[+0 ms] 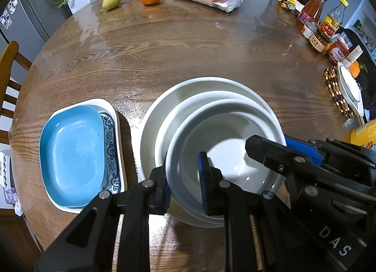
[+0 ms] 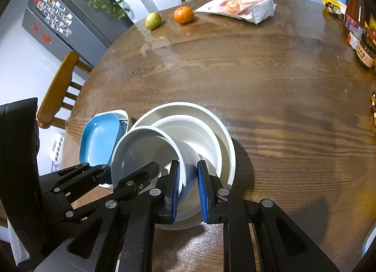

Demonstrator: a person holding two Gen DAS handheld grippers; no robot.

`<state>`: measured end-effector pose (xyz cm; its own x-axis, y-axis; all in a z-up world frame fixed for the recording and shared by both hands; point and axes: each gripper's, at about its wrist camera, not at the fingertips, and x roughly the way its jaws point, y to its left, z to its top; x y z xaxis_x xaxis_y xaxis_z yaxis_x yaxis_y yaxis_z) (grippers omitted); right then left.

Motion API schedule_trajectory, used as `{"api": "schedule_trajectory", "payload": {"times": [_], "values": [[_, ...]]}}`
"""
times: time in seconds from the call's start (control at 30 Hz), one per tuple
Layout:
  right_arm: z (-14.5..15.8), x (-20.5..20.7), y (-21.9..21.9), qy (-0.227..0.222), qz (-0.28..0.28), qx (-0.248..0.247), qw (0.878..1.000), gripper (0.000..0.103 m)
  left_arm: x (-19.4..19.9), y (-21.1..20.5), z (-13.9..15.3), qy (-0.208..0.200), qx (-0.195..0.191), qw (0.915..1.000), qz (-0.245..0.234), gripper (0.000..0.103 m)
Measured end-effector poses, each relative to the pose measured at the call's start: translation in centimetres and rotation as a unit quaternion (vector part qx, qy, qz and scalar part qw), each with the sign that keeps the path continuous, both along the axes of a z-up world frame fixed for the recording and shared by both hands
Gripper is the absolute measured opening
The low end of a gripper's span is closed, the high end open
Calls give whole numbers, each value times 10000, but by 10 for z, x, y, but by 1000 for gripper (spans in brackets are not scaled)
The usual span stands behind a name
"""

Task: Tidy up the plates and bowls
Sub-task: 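Lower the white ramekin deeper into the nested bowls with both tools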

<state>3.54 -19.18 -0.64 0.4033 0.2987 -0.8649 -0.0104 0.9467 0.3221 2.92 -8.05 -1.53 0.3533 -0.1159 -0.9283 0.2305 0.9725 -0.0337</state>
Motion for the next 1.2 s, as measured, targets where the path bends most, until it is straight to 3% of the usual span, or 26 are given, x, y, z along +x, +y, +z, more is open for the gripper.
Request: {"api": "schedule_trajectory", "payload": {"times": [1.2], "values": [[-8,4,-2,140,51,-60,9999,18,5,-5,-7,90,111,9999,-48,18]]}}
